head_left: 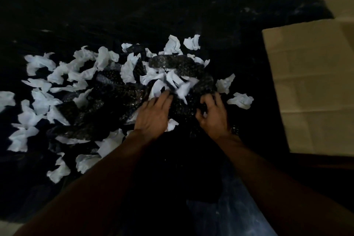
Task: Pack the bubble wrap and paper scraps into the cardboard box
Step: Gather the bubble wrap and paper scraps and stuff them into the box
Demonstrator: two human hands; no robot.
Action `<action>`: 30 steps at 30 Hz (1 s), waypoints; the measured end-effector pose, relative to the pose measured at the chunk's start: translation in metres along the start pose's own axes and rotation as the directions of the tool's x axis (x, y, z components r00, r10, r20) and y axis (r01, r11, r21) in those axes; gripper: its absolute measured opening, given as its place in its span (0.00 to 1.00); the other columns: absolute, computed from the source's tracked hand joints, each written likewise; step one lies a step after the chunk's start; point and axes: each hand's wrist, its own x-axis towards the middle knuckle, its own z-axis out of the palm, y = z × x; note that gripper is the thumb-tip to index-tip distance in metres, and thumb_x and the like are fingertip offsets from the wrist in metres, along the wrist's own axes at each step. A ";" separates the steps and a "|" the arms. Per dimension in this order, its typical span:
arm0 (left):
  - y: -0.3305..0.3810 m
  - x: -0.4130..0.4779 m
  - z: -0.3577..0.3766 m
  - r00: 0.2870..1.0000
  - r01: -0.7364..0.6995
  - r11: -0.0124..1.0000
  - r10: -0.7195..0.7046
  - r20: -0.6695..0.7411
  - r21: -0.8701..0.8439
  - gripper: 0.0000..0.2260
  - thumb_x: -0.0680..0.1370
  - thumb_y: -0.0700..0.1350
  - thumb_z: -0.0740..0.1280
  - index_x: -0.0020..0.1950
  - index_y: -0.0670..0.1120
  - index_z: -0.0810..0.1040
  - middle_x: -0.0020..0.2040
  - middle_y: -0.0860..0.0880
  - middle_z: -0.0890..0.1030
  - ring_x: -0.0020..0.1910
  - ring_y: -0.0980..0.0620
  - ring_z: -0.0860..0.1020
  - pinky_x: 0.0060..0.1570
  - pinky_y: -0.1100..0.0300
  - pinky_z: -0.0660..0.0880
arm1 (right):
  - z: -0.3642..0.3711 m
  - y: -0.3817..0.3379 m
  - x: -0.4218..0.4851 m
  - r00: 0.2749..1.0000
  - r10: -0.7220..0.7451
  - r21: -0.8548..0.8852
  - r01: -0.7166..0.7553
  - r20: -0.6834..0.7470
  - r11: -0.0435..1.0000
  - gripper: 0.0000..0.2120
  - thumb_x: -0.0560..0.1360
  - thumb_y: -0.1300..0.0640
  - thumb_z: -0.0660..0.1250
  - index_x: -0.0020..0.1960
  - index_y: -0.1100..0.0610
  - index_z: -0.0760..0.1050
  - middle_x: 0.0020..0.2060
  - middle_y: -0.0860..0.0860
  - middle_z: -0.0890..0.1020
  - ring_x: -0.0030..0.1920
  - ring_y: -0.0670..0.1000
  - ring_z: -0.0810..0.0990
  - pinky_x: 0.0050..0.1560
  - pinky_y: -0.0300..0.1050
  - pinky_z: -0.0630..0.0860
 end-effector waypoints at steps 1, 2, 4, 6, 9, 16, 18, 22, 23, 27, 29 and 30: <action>0.002 -0.001 0.001 1.000 -0.018 1.000 0.017 0.021 0.018 0.29 0.72 0.45 0.57 0.75 0.50 0.62 0.68 0.47 0.72 0.55 0.41 0.76 0.49 0.48 0.72 | -0.003 -0.005 0.001 1.000 -0.020 0.000 0.020 0.017 1.000 0.19 0.67 0.65 0.70 0.54 0.54 0.68 0.56 0.57 0.73 0.53 0.59 0.75 0.51 0.43 0.71; 0.005 -0.001 0.001 0.998 -0.029 0.999 0.027 0.048 0.046 0.32 0.73 0.47 0.62 0.76 0.54 0.58 0.66 0.48 0.73 0.54 0.40 0.75 0.47 0.48 0.71 | -0.006 -0.009 0.003 0.999 -0.034 -0.008 0.034 0.035 0.999 0.23 0.67 0.65 0.69 0.57 0.53 0.67 0.56 0.58 0.73 0.53 0.60 0.75 0.51 0.47 0.73; 0.007 0.002 0.000 0.997 -0.016 0.999 0.012 0.070 0.047 0.29 0.73 0.49 0.63 0.74 0.54 0.63 0.61 0.47 0.76 0.54 0.41 0.73 0.47 0.48 0.69 | -0.010 -0.011 0.004 0.998 -0.037 -0.076 0.041 0.048 0.996 0.23 0.67 0.61 0.67 0.61 0.56 0.70 0.58 0.59 0.73 0.56 0.61 0.75 0.55 0.51 0.75; 0.007 0.004 -0.006 1.000 0.002 0.999 -0.001 0.021 -0.037 0.23 0.70 0.49 0.58 0.64 0.48 0.76 0.57 0.45 0.76 0.56 0.42 0.70 0.48 0.49 0.69 | -0.010 -0.005 -0.001 0.999 0.004 -0.168 0.002 0.035 0.986 0.17 0.70 0.56 0.66 0.57 0.61 0.76 0.61 0.61 0.72 0.58 0.62 0.75 0.61 0.52 0.74; 0.012 0.007 -0.012 0.996 -0.039 0.990 0.028 -0.083 -0.136 0.20 0.69 0.54 0.60 0.48 0.42 0.81 0.60 0.43 0.73 0.61 0.43 0.66 0.52 0.48 0.71 | -0.009 0.002 -0.004 0.998 -0.006 -0.271 -0.013 -0.068 0.962 0.18 0.74 0.48 0.64 0.45 0.62 0.81 0.62 0.61 0.72 0.60 0.63 0.72 0.66 0.50 0.64; 0.014 0.012 0.009 1.000 -0.008 0.970 0.008 -0.001 -0.243 0.16 0.76 0.54 0.59 0.54 0.44 0.74 0.52 0.45 0.78 0.54 0.42 0.76 0.54 0.48 0.73 | -0.008 0.011 0.003 0.993 -0.121 -0.186 0.116 -0.014 0.976 0.07 0.67 0.61 0.69 0.45 0.59 0.76 0.64 0.56 0.74 0.60 0.60 0.71 0.60 0.51 0.72; 0.013 0.008 0.009 0.999 0.040 0.934 -0.045 -0.007 -0.355 0.17 0.74 0.46 0.61 0.63 0.48 0.69 0.56 0.45 0.77 0.56 0.42 0.74 0.57 0.45 0.72 | -0.007 0.008 0.001 0.999 -0.052 -0.094 0.052 0.010 0.994 0.18 0.67 0.66 0.68 0.56 0.56 0.76 0.64 0.55 0.74 0.62 0.58 0.72 0.63 0.51 0.72; 0.013 0.009 0.010 0.998 -0.006 0.906 -0.022 -0.061 -0.423 0.22 0.68 0.41 0.55 0.60 0.49 0.75 0.61 0.48 0.77 0.60 0.44 0.73 0.57 0.42 0.73 | -0.007 0.014 -0.004 0.991 -0.131 -0.085 0.128 -0.025 0.988 0.21 0.69 0.60 0.58 0.59 0.60 0.79 0.50 0.57 0.82 0.53 0.60 0.76 0.57 0.59 0.76; 0.013 0.009 0.011 0.997 0.001 0.906 -0.034 -0.070 -0.423 0.21 0.69 0.42 0.54 0.56 0.47 0.79 0.60 0.49 0.78 0.60 0.44 0.74 0.57 0.43 0.73 | -0.008 0.017 -0.007 0.994 -0.108 -0.063 0.107 -0.014 0.992 0.21 0.71 0.56 0.58 0.59 0.61 0.79 0.51 0.57 0.82 0.55 0.60 0.76 0.57 0.59 0.75; 0.010 0.003 0.020 0.990 -0.002 0.880 -0.065 -0.125 -0.474 0.15 0.74 0.49 0.61 0.53 0.44 0.82 0.61 0.47 0.79 0.60 0.45 0.76 0.62 0.50 0.70 | -0.004 0.017 -0.029 0.993 -0.109 -0.175 0.100 -0.040 0.980 0.34 0.72 0.32 0.62 0.64 0.58 0.76 0.64 0.58 0.75 0.67 0.61 0.68 0.69 0.58 0.65; 0.009 0.001 0.023 0.990 -0.033 0.895 -0.031 -0.136 -0.445 0.17 0.74 0.55 0.65 0.55 0.44 0.81 0.64 0.46 0.77 0.63 0.46 0.74 0.65 0.51 0.69 | -0.001 0.017 -0.033 0.989 -0.134 -0.246 0.117 -0.054 0.962 0.37 0.68 0.28 0.62 0.63 0.55 0.76 0.69 0.58 0.69 0.71 0.62 0.63 0.71 0.59 0.60; 0.008 0.001 0.024 0.990 -0.039 0.902 -0.022 -0.136 -0.430 0.17 0.75 0.56 0.66 0.55 0.44 0.81 0.65 0.45 0.77 0.64 0.46 0.74 0.65 0.52 0.68 | 0.001 0.019 -0.031 0.986 -0.152 -0.263 0.130 -0.066 0.956 0.34 0.69 0.30 0.64 0.61 0.55 0.77 0.70 0.58 0.68 0.71 0.63 0.63 0.71 0.60 0.61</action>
